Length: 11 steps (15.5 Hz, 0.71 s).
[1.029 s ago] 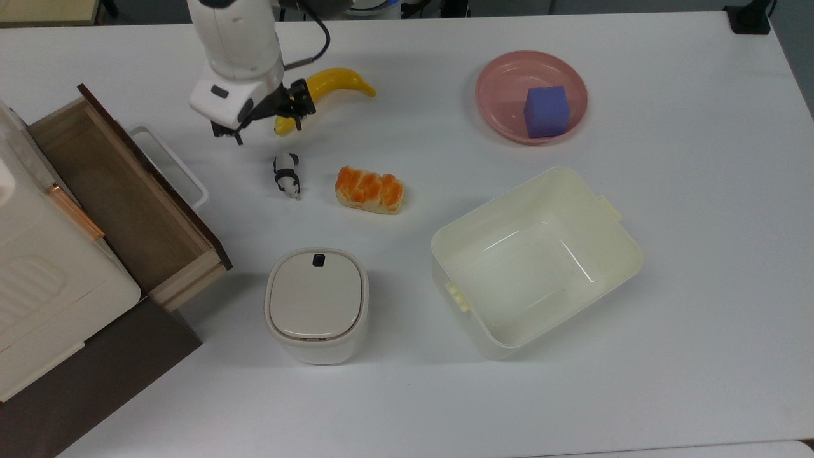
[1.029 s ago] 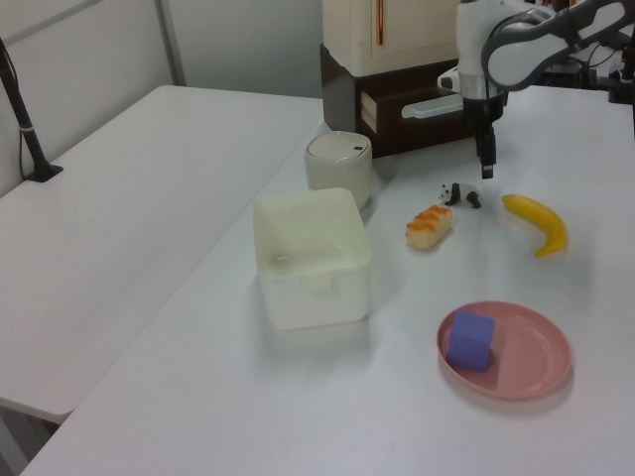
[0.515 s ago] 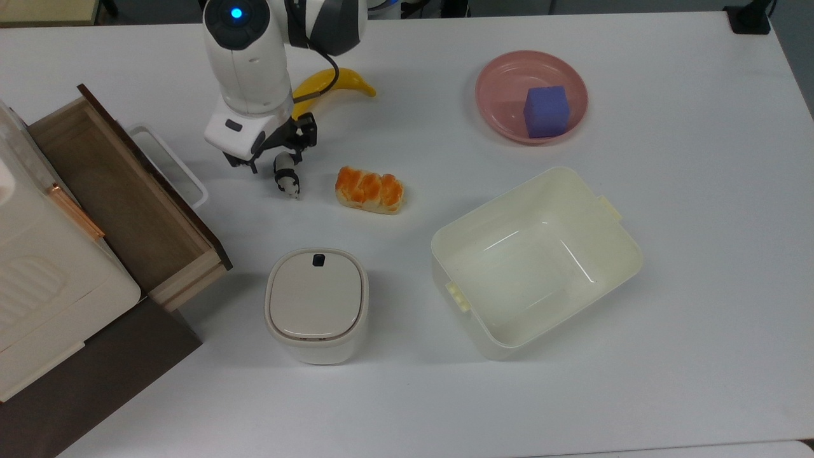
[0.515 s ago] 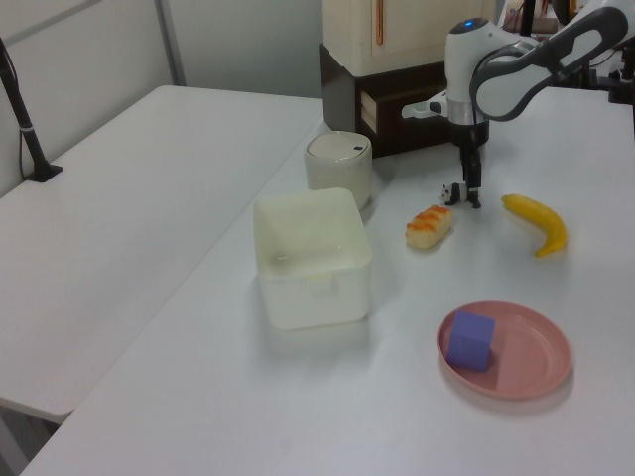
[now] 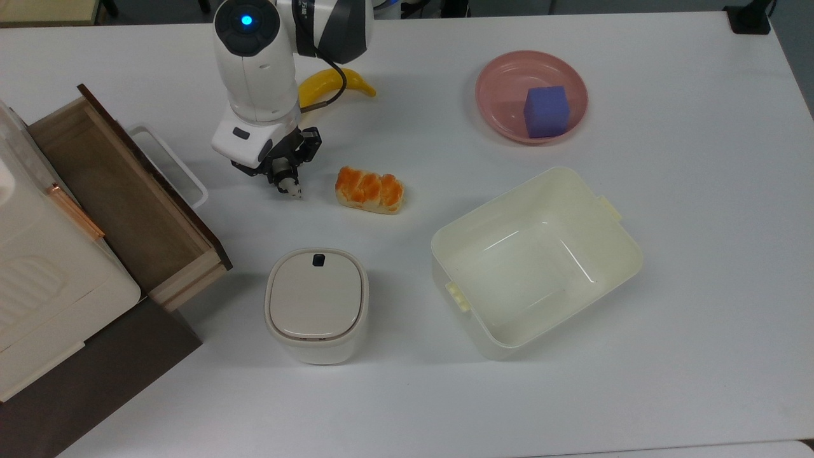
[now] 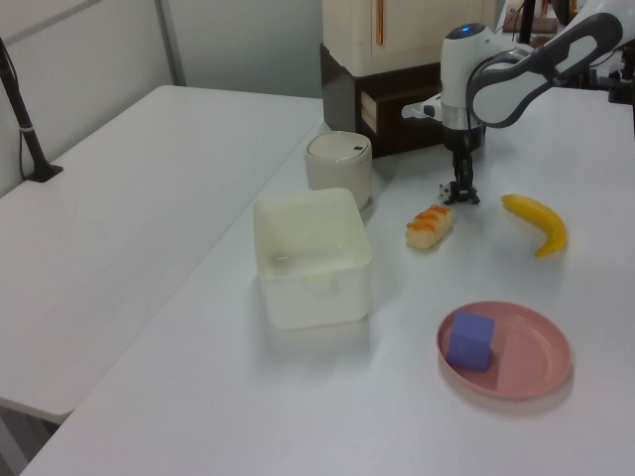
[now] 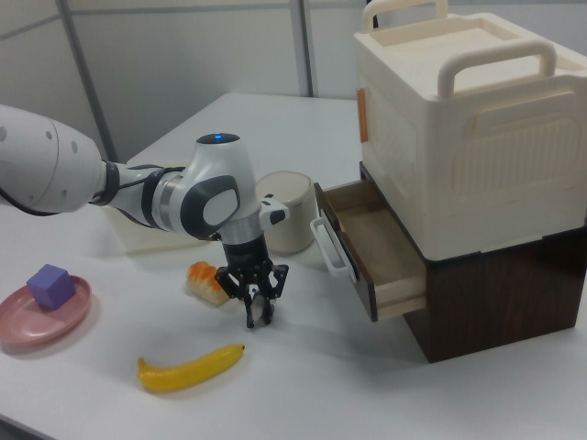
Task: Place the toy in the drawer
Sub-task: 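Close the gripper on the panda figurine and lift it, then carry the panda over the open wooden drawer and release it inside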
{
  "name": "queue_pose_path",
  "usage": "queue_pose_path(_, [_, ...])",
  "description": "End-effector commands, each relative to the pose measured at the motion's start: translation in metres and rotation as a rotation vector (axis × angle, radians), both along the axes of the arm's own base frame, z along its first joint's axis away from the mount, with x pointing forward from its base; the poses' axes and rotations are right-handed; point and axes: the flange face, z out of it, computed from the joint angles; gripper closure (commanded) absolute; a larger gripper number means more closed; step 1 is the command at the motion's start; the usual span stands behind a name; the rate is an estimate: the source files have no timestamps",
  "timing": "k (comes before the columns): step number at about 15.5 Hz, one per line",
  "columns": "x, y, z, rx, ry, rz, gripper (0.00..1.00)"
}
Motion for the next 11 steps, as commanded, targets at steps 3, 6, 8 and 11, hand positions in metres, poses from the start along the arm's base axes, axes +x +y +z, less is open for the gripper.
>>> queue_pose_path(3, [0.002, 0.021, 0.037, -0.013, -0.003, 0.008, 0.84])
queue_pose_path(6, [0.008, 0.024, 0.073, -0.015, 0.012, 0.005, 0.84])
queue_pose_path(8, [0.014, 0.035, 0.095, -0.018, 0.012, 0.018, 0.84])
queue_pose_path(11, [0.024, 0.031, 0.139, -0.023, -0.008, 0.007, 0.84])
